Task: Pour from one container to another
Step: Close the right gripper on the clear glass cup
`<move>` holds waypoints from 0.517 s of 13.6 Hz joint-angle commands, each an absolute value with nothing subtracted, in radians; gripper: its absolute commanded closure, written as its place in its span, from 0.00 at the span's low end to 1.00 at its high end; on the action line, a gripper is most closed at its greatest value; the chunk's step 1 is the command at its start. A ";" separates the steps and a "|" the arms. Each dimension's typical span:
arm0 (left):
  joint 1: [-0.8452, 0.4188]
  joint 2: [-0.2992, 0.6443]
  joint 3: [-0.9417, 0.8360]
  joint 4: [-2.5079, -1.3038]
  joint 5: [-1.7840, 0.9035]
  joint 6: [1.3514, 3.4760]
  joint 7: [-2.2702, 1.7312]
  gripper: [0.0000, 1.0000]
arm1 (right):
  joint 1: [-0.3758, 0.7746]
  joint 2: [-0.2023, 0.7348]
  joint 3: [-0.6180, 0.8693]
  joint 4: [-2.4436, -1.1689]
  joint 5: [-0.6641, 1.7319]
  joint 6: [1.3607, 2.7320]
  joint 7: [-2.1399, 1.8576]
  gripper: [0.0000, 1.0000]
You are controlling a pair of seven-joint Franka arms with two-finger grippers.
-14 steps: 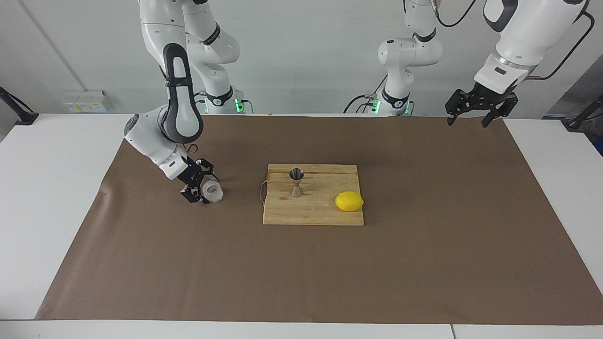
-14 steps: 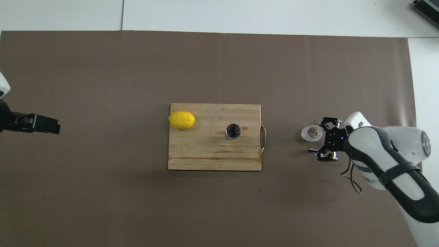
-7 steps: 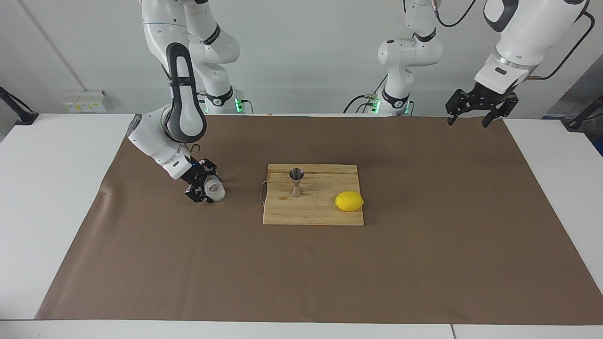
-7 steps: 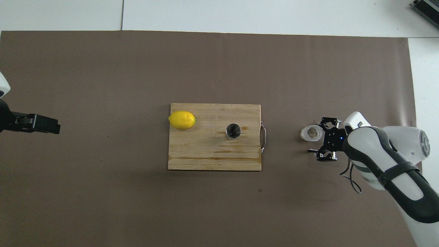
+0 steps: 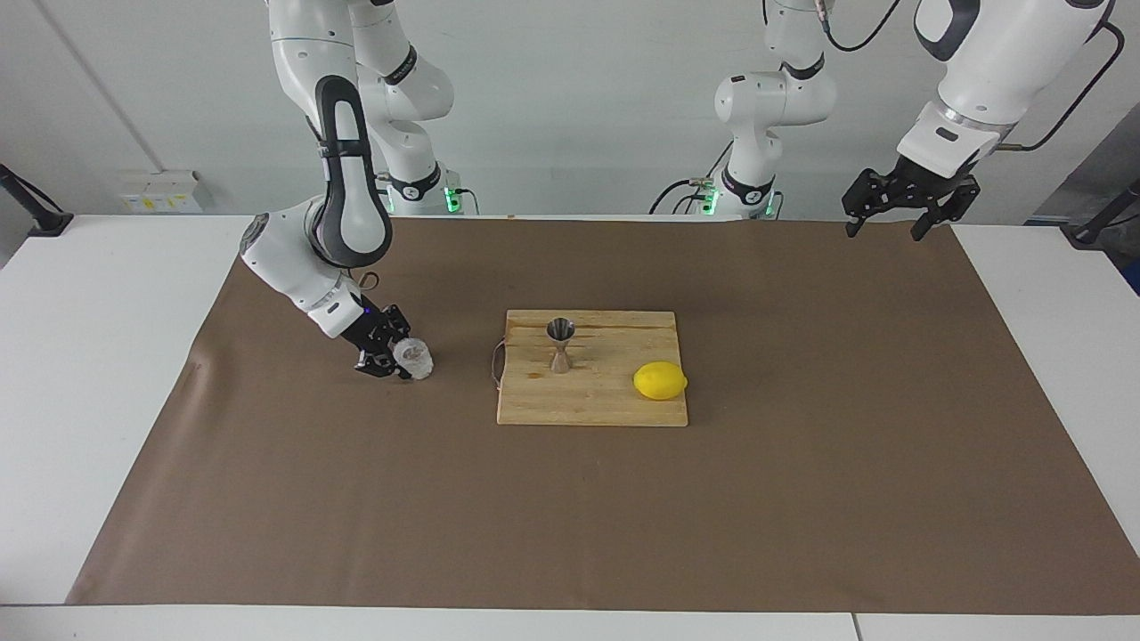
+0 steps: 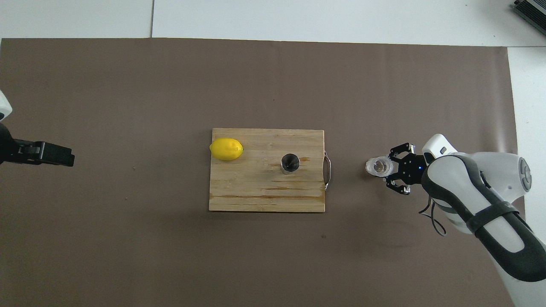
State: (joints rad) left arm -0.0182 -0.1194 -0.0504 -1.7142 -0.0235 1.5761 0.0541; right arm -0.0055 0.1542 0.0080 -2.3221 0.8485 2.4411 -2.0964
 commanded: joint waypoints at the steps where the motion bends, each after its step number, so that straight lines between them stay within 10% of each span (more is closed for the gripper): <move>1: -0.015 -0.143 -0.049 -1.738 -0.031 1.591 0.044 0.00 | -0.006 0.152 0.031 -2.306 0.882 2.448 -2.073 0.77; 7: -0.012 -0.063 -0.048 -1.636 -0.025 1.502 0.048 0.00 | -0.006 0.147 0.035 -2.309 0.882 2.447 -2.072 0.77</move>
